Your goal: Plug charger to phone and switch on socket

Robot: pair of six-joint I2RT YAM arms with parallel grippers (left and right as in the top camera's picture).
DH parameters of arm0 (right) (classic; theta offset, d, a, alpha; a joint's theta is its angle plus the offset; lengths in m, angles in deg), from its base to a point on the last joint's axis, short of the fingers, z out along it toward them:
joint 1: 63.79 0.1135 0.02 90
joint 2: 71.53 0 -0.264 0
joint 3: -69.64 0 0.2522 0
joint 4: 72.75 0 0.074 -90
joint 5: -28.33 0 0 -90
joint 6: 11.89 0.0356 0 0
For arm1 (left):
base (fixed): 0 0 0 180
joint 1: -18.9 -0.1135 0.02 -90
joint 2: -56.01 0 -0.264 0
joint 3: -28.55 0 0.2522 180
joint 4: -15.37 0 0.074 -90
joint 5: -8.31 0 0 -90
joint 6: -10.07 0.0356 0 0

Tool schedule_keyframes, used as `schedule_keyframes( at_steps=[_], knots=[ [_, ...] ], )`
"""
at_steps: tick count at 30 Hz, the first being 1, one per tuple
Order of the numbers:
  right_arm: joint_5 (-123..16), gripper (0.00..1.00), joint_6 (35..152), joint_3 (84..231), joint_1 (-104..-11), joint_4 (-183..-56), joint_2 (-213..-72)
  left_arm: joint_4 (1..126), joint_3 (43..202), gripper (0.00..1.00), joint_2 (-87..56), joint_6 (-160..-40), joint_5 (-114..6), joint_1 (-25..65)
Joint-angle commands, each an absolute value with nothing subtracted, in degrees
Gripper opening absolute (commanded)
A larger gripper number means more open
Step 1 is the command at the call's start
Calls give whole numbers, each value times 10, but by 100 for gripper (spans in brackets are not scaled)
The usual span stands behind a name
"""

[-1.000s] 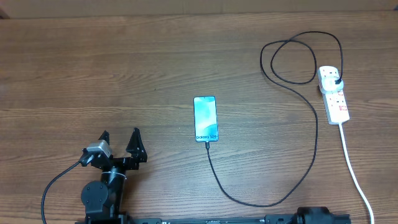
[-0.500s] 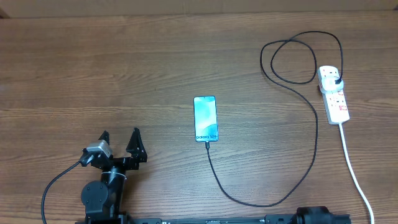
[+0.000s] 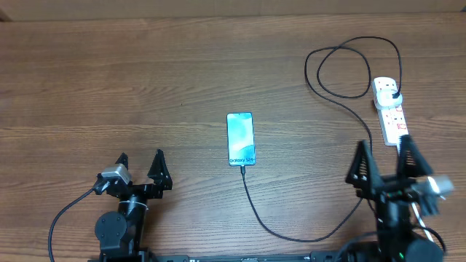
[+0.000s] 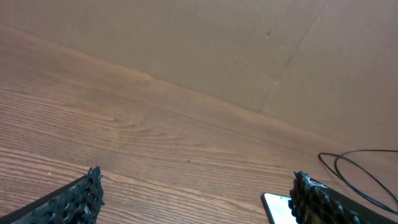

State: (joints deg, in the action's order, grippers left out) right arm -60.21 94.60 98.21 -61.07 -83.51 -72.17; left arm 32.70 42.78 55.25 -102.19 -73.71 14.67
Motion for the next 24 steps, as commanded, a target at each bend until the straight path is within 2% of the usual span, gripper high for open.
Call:
schedule_keyframes(
  at_steps=[1, 20, 24],
  knots=[
    [-608, 100, 948, 935, -609, -805, -718, 328, 426, 100, 558, -1011, -733, 144],
    [-631, 100, 947, 838, -609, -798, -718, 328, 426, 99, 558, -1011, -733, 144],
    [-638, 100, 947, 838, -609, -841, -718, 328, 426, 100, 558, -1011, -733, 144]
  ],
)
